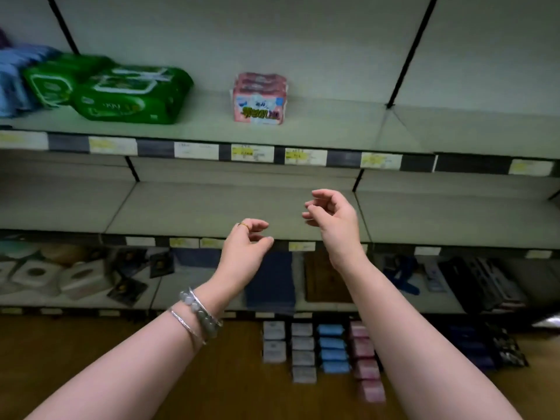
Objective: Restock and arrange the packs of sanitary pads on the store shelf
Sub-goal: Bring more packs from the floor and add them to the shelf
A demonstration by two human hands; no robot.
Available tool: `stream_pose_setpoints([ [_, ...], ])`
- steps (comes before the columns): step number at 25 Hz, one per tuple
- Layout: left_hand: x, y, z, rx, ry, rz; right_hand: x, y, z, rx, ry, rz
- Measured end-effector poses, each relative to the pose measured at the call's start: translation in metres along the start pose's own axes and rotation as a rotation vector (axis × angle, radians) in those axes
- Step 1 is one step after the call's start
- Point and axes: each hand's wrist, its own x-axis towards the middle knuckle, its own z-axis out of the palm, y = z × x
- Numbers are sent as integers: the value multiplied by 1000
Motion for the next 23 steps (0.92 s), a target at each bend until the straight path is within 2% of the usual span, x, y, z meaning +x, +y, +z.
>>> stream_pose_setpoints([
  [8,7,-83,9,26,-76,-160,-27,79,10,-107,3,161],
  [13,14,-150,39,33,-61,-243,-14,152,-1,-179,-73,215],
  [16,20,-210,71,40,-22,-347,-8,219,-14,-171,-111,240],
  [23,7,-392,127,49,-106,-450,-13,414,-36,-107,-93,328],
])
